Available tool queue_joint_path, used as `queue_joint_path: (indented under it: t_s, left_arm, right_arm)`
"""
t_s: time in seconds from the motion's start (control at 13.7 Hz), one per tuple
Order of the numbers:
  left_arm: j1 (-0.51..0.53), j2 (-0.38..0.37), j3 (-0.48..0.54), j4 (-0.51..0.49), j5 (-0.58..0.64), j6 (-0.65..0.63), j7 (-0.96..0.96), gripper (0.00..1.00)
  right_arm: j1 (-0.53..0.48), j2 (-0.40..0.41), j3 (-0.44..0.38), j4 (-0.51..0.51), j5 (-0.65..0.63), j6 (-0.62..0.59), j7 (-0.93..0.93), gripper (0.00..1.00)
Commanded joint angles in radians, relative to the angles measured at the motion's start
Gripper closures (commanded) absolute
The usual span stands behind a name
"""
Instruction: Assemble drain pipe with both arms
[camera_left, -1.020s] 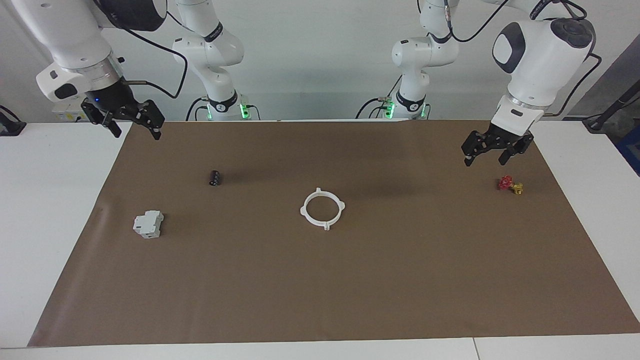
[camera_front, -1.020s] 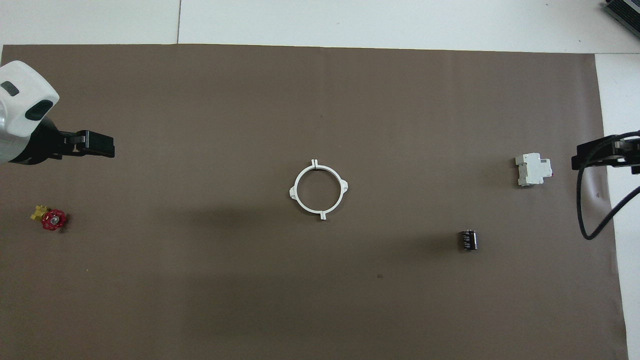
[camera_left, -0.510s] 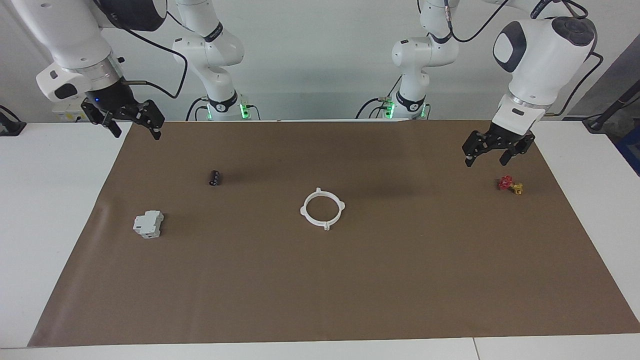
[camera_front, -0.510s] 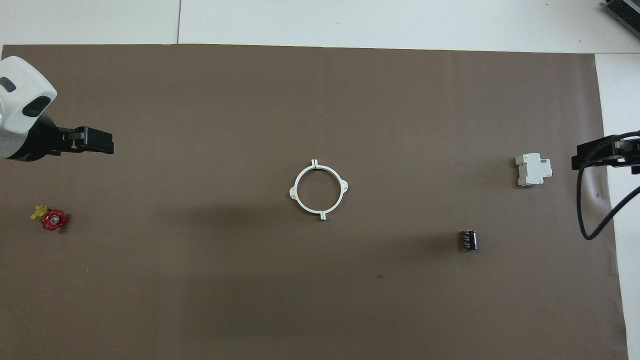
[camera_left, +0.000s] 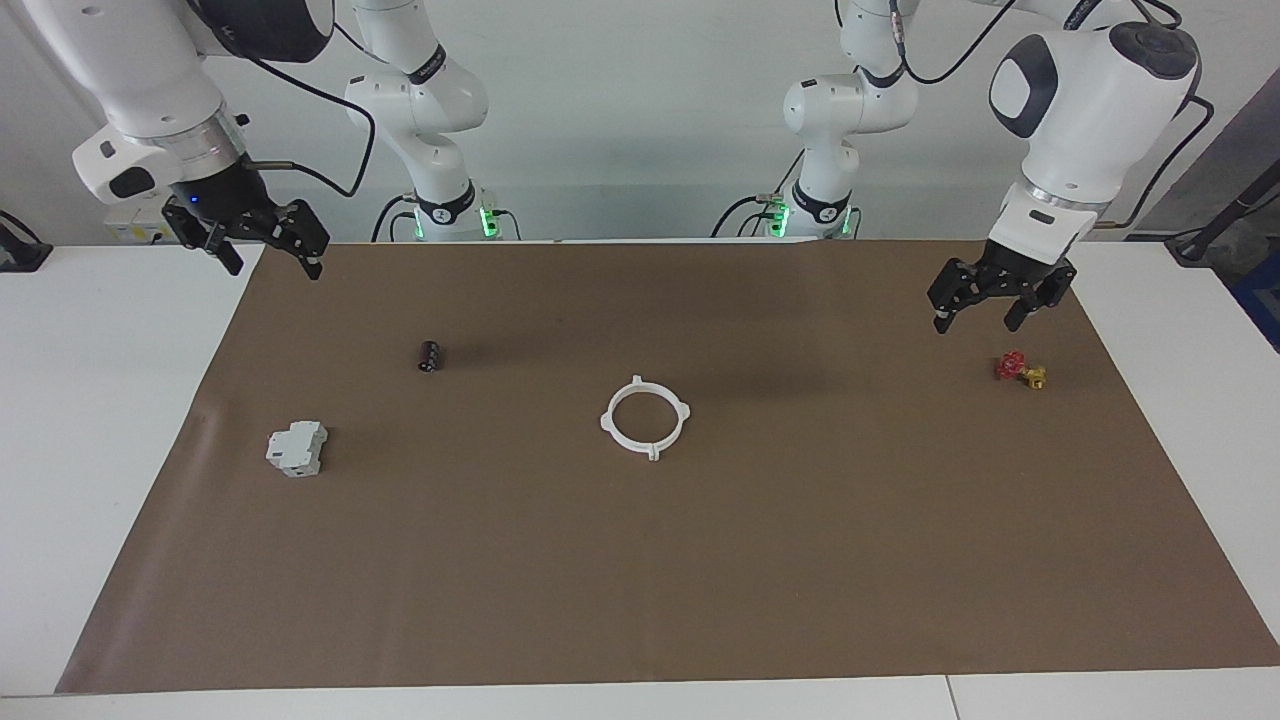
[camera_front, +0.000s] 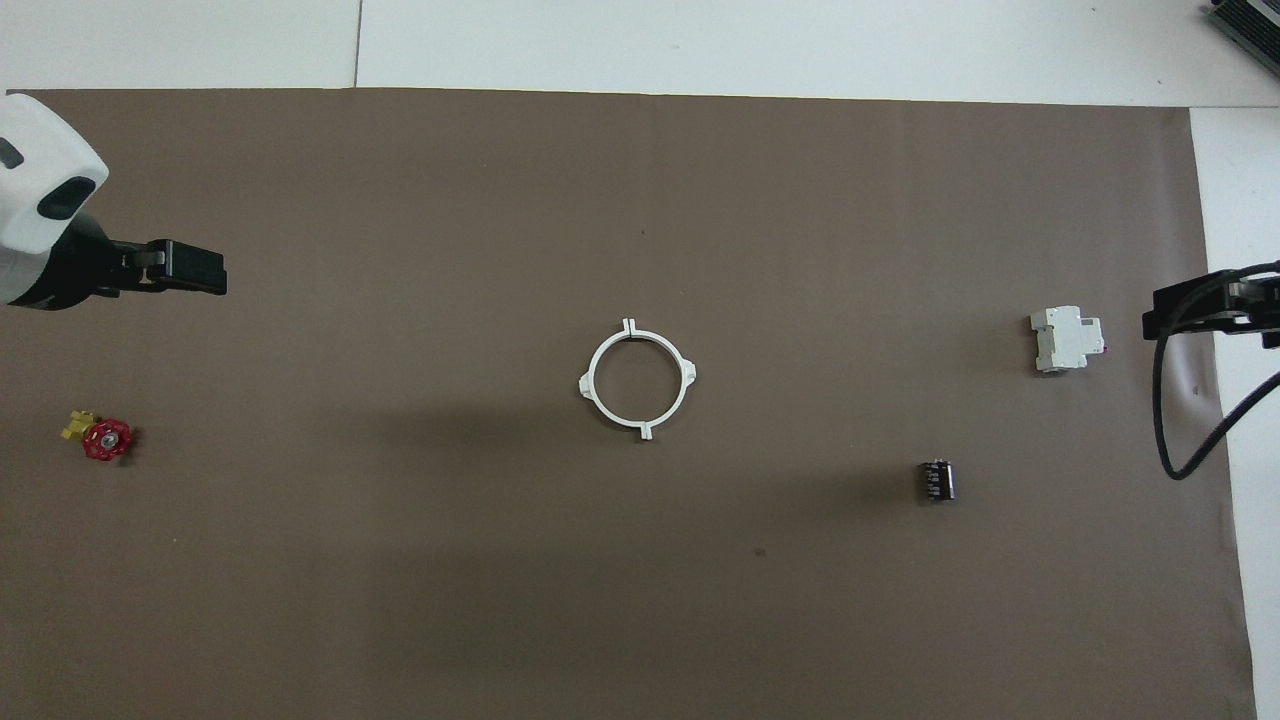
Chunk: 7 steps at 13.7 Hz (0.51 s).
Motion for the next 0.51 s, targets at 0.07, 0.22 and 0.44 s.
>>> queue_joint_path:
  t_s: [0.07,0.22,0.44]
  left_arm:
    - [-0.015,0.022,0.008,0.038,0.018,-0.029,-0.005,0.00]
    - [-0.015,0.022,0.008,0.038,0.018,-0.027,-0.005,0.00]
    - [-0.015,0.022,0.008,0.042,0.020,-0.042,-0.005,0.00]
  right_arm:
    - [-0.005,-0.004,0.012,0.020,-0.018,-0.027,-0.023,0.00]
    - [-0.009,-0.004,0.013,0.020,-0.018,-0.030,-0.025,0.00]
    - [-0.009,-0.006,0.014,0.015,-0.017,-0.017,-0.023,0.00]
